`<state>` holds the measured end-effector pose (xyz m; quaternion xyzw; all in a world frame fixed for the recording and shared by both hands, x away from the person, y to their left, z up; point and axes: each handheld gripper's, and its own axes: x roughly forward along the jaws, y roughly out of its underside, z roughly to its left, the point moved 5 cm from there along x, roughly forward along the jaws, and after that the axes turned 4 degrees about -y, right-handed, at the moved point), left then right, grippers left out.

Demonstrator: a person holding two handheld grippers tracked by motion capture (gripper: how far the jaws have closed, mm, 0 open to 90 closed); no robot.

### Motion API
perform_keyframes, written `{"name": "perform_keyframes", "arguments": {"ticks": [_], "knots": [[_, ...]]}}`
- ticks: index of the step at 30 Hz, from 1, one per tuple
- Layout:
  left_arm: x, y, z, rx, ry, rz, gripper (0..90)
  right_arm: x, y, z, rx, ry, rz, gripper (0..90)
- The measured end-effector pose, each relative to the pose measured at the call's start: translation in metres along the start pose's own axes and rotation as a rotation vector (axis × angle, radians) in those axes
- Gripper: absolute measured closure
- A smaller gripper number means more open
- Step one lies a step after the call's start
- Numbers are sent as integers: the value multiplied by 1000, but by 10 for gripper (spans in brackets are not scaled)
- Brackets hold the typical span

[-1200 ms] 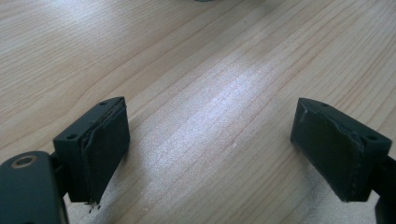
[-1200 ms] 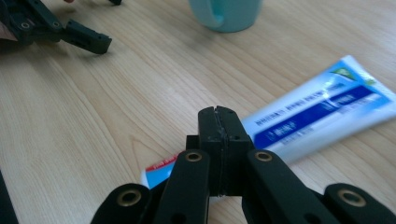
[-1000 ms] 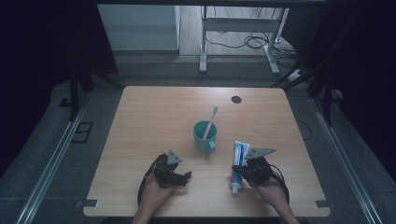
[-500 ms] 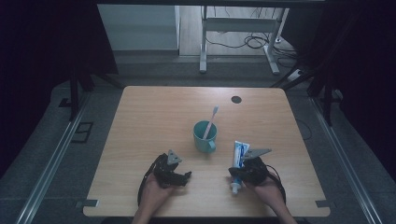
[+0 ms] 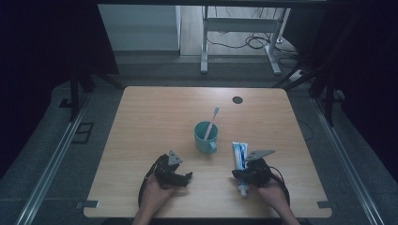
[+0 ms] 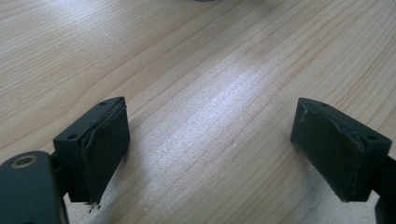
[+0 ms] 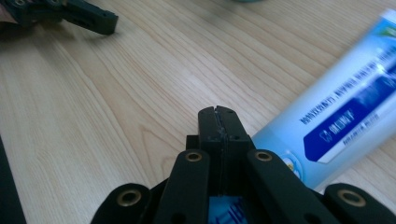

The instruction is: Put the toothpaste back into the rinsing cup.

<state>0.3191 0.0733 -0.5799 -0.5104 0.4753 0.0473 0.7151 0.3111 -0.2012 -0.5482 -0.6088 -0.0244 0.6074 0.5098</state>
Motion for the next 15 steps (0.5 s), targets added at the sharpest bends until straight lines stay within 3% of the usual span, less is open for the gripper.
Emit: {"name": "perform_keyframes", "arguments": {"ticks": [15], "knots": [[0,0,0,-3,0,-3,120,-16,13,-12,13,21,-5,888]]}}
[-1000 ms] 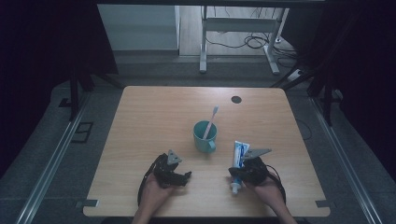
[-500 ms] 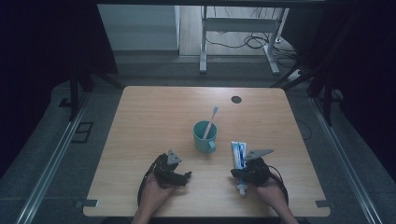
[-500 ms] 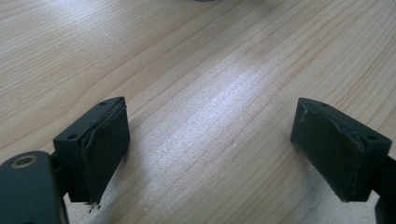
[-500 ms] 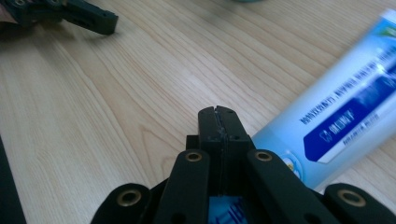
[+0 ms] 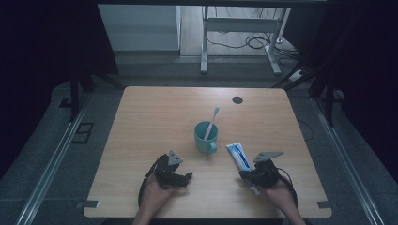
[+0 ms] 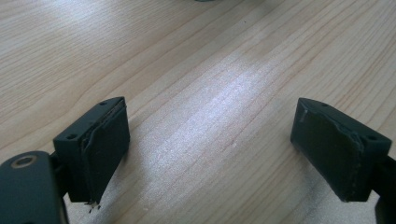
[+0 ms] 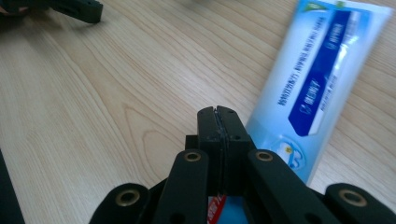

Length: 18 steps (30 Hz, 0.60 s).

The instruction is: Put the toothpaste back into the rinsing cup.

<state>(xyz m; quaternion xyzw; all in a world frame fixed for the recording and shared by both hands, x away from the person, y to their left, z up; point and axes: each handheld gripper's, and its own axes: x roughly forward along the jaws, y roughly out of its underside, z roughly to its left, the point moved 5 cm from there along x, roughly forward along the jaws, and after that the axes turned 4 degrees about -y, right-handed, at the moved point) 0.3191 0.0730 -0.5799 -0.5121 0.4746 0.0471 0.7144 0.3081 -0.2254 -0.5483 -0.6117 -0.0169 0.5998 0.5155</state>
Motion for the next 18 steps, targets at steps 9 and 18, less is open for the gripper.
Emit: {"name": "perform_keyframes", "arguments": {"ticks": [9,18], "knots": [[0,0,0,-2,0,0,120,-13,9,-12,17,32,3,879],[0,0,0,-2,0,0,120,-20,15,-18,34,55,16,866]]}}
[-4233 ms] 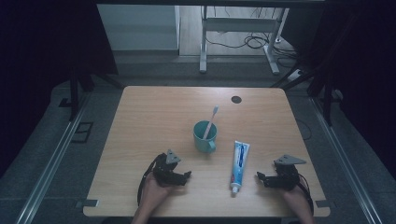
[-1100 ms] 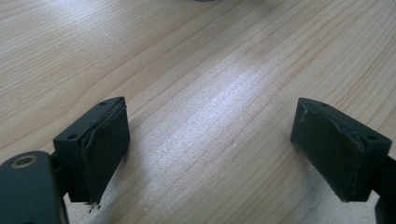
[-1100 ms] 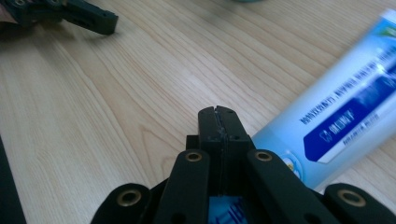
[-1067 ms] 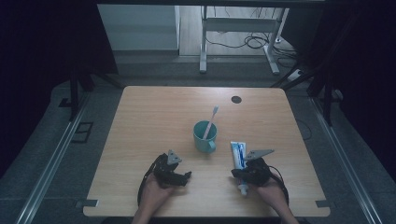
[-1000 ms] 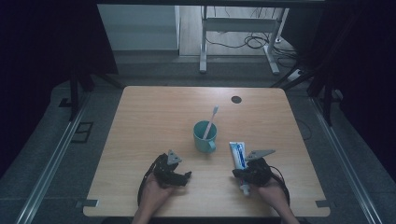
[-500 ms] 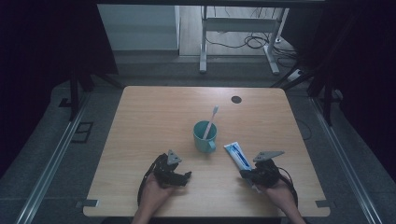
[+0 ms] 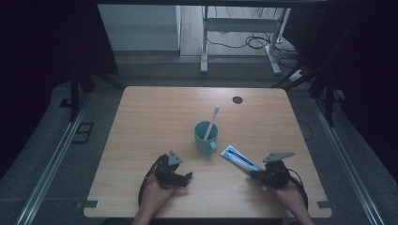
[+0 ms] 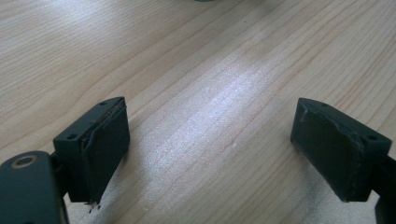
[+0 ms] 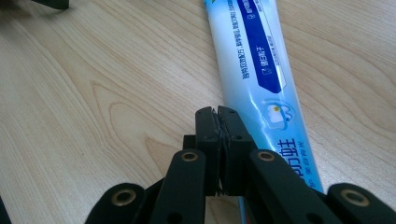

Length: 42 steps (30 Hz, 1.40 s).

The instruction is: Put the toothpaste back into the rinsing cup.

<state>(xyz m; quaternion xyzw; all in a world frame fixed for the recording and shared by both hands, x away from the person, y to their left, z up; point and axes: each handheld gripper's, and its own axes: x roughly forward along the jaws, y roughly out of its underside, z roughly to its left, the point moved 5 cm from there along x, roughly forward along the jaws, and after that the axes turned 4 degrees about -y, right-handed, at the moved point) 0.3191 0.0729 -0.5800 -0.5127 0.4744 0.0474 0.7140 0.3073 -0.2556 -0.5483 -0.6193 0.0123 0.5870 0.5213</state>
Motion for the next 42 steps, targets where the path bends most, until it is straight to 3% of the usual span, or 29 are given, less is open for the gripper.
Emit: {"name": "perform_keyframes", "arguments": {"ticks": [7,11,17,21,28,35,42], "knots": [[0,0,0,0,0,0,120,-6,-5,3,-22,5,-4,828],[0,0,0,0,0,0,120,-13,-10,1,-36,32,-12,791],[0,0,0,0,0,0,120,-21,-13,-4,-47,63,-3,663],[0,0,0,0,0,0,120,-23,-14,-6,-52,74,21,582],[0,0,0,0,0,0,120,-20,-14,-12,-40,74,68,514],[0,0,0,2,0,1,120,-16,-18,-15,-37,78,131,490],[0,0,0,2,0,0,120,-12,-25,-16,-63,72,206,452]]}}
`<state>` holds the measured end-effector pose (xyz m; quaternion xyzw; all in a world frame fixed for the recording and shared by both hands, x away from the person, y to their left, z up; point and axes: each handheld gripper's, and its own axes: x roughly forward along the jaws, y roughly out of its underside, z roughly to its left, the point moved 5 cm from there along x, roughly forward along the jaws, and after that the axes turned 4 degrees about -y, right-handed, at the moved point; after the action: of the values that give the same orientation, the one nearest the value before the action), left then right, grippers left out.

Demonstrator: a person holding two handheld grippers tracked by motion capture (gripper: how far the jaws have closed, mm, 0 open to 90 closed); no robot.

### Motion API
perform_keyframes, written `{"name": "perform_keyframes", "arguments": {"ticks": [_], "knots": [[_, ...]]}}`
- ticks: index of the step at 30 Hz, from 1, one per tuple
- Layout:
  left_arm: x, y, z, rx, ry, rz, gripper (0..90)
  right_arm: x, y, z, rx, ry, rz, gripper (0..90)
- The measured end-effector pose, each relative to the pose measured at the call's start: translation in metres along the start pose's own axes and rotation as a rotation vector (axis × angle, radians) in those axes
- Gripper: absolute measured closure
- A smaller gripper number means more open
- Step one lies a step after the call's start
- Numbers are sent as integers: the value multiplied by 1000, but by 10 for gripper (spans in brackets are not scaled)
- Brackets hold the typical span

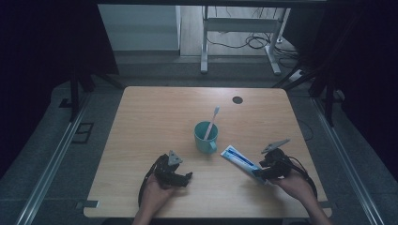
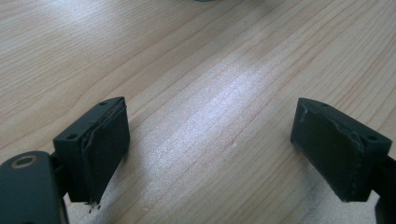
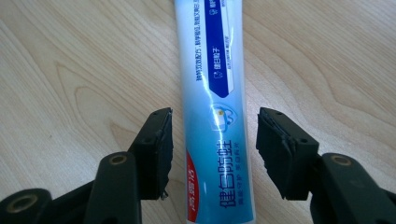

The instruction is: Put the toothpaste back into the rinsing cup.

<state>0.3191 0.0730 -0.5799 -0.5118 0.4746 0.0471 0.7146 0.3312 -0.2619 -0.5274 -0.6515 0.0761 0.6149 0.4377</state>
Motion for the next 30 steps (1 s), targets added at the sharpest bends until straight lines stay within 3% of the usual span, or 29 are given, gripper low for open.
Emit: {"name": "perform_keyframes", "arguments": {"ticks": [12,24,30], "knots": [[0,0,0,0,0,1,120,14,-11,0,-6,-22,137,432],[0,0,0,0,0,2,120,26,-29,1,-50,5,291,451],[0,0,0,-1,0,2,120,35,-32,0,-51,14,357,471]]}}
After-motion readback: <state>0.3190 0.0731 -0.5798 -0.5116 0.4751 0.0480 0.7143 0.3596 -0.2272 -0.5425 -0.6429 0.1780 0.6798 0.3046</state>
